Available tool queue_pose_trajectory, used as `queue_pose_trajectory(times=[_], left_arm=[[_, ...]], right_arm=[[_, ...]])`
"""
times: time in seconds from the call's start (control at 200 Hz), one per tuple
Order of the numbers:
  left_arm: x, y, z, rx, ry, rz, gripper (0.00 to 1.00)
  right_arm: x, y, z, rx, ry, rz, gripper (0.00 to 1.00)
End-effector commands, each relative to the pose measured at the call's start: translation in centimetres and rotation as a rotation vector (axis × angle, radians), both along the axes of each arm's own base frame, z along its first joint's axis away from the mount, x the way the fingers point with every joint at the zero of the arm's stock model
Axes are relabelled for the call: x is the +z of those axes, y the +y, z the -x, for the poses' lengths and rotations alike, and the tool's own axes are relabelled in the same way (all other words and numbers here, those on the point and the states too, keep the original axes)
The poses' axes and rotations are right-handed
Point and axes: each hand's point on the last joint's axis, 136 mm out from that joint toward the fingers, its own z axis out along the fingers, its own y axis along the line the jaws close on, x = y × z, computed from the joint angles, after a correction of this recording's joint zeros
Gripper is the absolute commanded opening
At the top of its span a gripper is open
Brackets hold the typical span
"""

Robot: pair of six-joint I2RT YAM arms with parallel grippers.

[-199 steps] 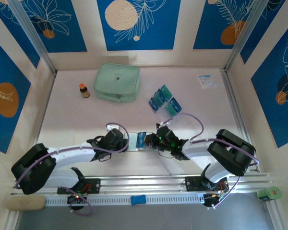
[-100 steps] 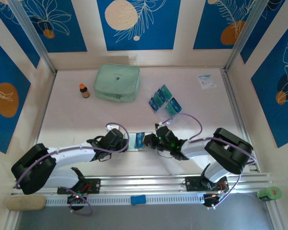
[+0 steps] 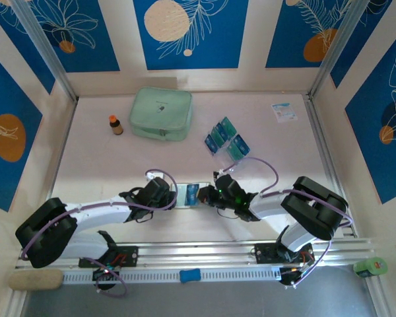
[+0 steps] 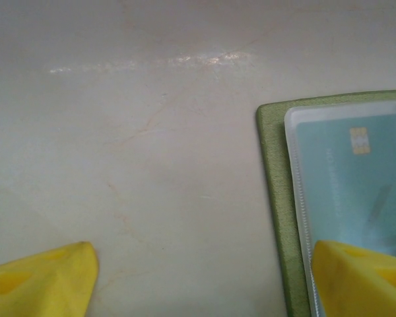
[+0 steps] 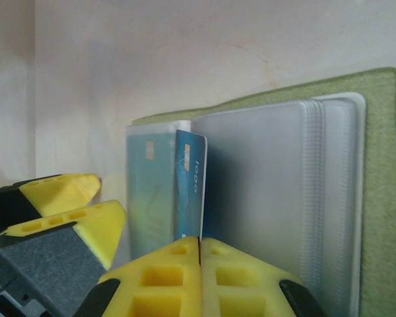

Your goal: Put the credit cards into the card holder

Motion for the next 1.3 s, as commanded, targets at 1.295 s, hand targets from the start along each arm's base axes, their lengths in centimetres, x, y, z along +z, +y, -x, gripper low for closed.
queue_pose_trajectory(times=[1.295], left_arm=[[-0.9, 1.0, 0.4, 0.024, 0.019, -0.028, 0.85]], right_arm=[[-2.5, 2.4, 1.7, 0.184, 0.171, 0.066, 0.02]])
